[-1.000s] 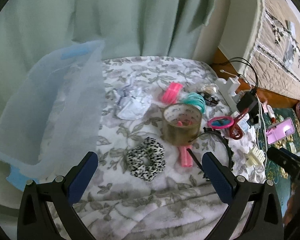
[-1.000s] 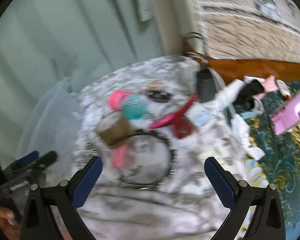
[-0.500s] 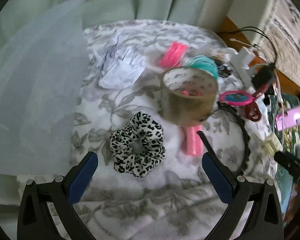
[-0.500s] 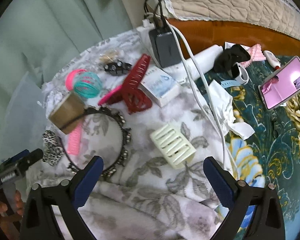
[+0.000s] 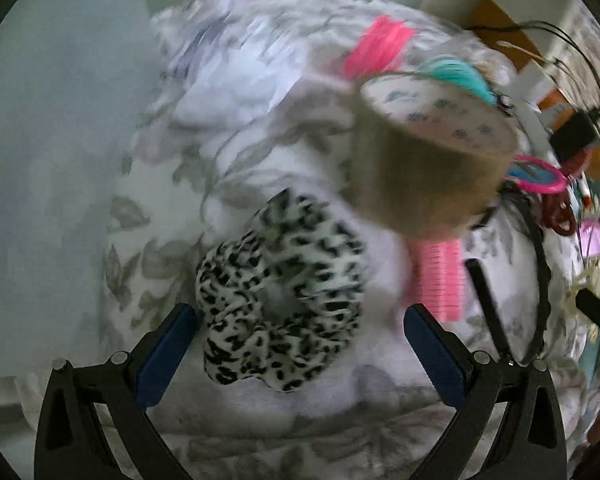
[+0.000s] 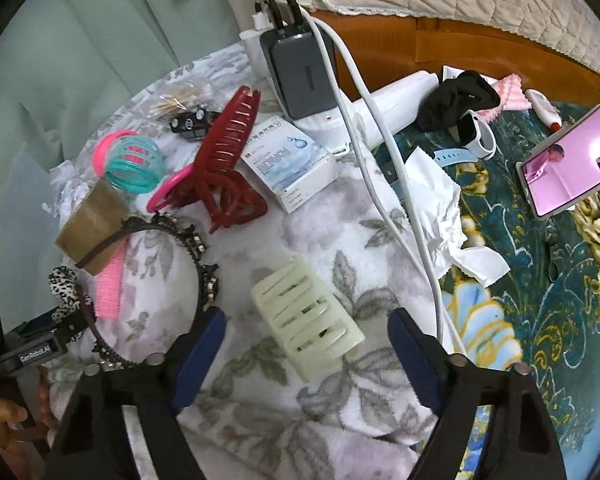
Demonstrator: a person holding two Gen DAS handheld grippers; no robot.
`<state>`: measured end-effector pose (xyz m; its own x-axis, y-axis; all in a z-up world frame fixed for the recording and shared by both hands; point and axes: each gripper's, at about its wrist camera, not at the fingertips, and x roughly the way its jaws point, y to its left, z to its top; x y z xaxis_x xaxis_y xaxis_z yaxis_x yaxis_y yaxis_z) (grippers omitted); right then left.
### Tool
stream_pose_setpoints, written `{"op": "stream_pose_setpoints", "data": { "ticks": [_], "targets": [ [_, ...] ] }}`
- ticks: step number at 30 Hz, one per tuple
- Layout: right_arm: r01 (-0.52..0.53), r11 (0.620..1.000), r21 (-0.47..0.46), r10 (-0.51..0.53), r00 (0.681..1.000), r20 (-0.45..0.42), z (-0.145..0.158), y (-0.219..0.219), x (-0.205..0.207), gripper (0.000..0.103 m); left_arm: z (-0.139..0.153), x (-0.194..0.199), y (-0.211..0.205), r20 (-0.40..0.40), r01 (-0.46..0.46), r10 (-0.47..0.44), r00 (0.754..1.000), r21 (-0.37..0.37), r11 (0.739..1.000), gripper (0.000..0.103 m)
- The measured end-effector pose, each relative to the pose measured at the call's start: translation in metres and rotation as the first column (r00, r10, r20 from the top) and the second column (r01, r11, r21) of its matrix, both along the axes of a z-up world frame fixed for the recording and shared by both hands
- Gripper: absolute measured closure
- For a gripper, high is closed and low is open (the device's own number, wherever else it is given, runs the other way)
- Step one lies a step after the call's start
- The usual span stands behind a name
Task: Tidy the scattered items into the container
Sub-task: 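Grasp the leopard scrunchie with the left tool while the right tool grasps the cream slotted plastic piece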
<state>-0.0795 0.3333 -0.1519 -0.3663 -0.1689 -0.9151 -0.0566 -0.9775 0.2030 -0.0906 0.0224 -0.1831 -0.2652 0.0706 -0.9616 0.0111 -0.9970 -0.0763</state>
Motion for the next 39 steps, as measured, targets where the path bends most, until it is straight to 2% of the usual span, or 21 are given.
{"op": "stream_pose_setpoints", "data": {
  "ticks": [3,4,8,10,15,27,31,33,34,39],
  "targets": [
    [0.022,1.000,0.005,-0.022,1.000,0.002,-0.004,0.003,-0.003,0.023,0.000,0.000,-0.007,-0.004,-0.034,0.035,0.999,0.025,0.999,0.009],
    [0.031,1.000,0.006,-0.031,1.000,0.001,-0.005,0.005,-0.004,0.023,0.000,0.000,-0.008,-0.006,-0.036,0.036,0.999,0.018,0.999,0.016],
    [0.052,0.999,0.002,-0.052,0.999,0.005,-0.007,0.010,-0.006,0.027,0.001,0.002,-0.010,-0.011,-0.052,0.052,0.999,0.022,0.998,0.023],
    [0.053,0.999,-0.001,-0.053,0.999,0.004,-0.008,0.010,-0.007,0.031,0.001,0.004,-0.010,-0.009,-0.056,0.056,0.998,0.027,0.998,0.023],
    [0.054,0.999,0.001,-0.054,0.999,-0.006,-0.006,0.010,-0.007,0.051,0.000,0.009,-0.006,-0.001,-0.052,0.052,0.999,0.020,0.998,0.023],
    [0.064,0.998,-0.006,-0.064,0.998,-0.026,-0.002,0.011,0.000,0.068,0.001,0.024,-0.004,-0.018,-0.069,0.071,0.997,0.086,0.994,0.021],
    [0.057,0.998,-0.007,-0.057,0.997,-0.044,0.004,0.009,0.003,0.070,0.004,0.032,-0.001,-0.036,-0.077,0.079,0.996,0.052,0.996,0.033],
    [0.057,0.998,-0.009,-0.057,0.997,-0.050,0.006,0.009,0.005,0.070,0.005,0.036,0.003,-0.046,-0.041,0.043,0.998,0.038,0.998,0.041],
    [0.057,0.998,-0.011,-0.058,0.997,-0.052,0.007,0.008,0.006,0.070,0.007,0.038,0.005,-0.052,-0.037,0.038,0.998,0.030,0.999,0.049],
    [0.045,0.999,-0.022,-0.047,0.996,-0.071,0.015,0.003,0.012,0.070,0.009,0.047,0.009,-0.066,-0.022,0.024,0.998,0.021,1.000,0.067]
  ]
}}
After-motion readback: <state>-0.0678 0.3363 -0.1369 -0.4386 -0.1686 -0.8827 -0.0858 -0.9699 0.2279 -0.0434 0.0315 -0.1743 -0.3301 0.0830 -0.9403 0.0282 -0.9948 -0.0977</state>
